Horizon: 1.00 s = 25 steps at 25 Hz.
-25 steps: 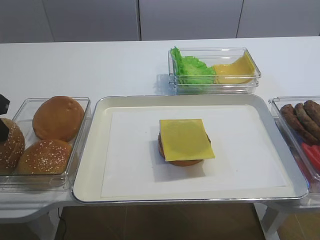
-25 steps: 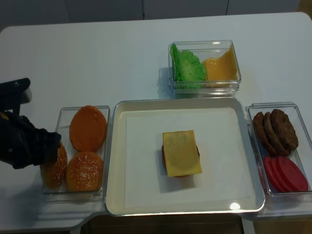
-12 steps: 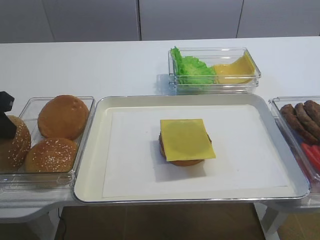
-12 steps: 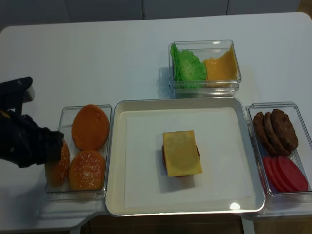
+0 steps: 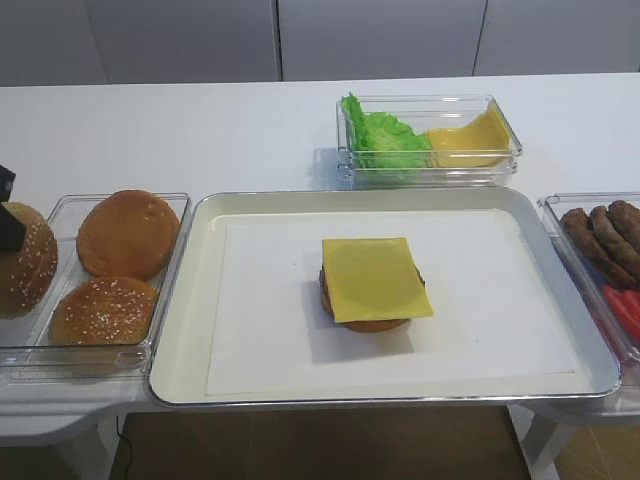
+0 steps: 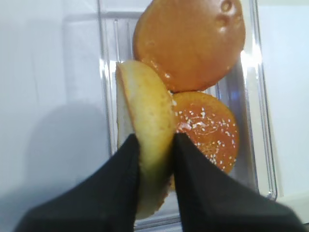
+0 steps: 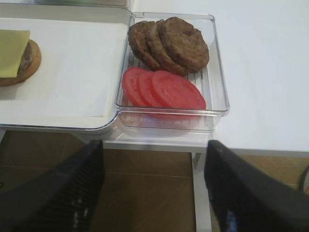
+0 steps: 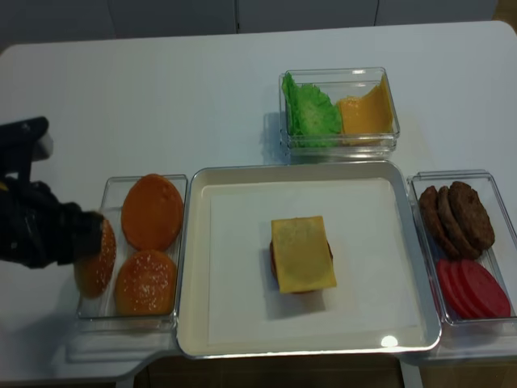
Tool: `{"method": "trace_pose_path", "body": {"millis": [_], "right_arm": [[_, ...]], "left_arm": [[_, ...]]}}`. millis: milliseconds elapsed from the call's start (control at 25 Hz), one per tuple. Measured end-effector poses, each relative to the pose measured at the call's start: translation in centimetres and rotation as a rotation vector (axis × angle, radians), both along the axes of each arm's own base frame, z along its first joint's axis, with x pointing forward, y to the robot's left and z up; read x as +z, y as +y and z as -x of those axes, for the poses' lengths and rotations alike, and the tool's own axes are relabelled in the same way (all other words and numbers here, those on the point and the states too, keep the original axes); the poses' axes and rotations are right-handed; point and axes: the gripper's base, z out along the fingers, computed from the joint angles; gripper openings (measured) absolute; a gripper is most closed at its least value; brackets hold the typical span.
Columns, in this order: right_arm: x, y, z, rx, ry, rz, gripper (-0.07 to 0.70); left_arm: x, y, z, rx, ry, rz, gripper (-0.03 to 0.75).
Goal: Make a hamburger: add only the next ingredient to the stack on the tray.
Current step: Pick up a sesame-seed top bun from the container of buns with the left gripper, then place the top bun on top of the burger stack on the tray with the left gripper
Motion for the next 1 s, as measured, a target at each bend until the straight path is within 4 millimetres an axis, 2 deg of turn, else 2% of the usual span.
{"method": "trace_pose_path", "body": {"millis": [280, 480, 760, 1000], "right_arm": [[0.0, 0.0, 0.0, 0.0, 0.0, 0.0, 0.492], [0.0, 0.0, 0.0, 0.0, 0.0, 0.0, 0.492], [0.0, 0.0, 0.0, 0.0, 0.0, 0.0, 0.492], [0.0, 0.0, 0.0, 0.0, 0.0, 0.0, 0.492]], "left_arm": [[3.9, -0.1, 0.7, -0.011, -0.119, -0.002, 0.151], [6.1, -1.4, 1.1, -0.042, -0.185, 0.161, 0.148], [6.3, -4.7, -0.2, -0.176, -0.182, 0.46, 0.142], [4.2, -8.8, -2.2, -0.298, -0.082, 0.624, 0.142]]}}
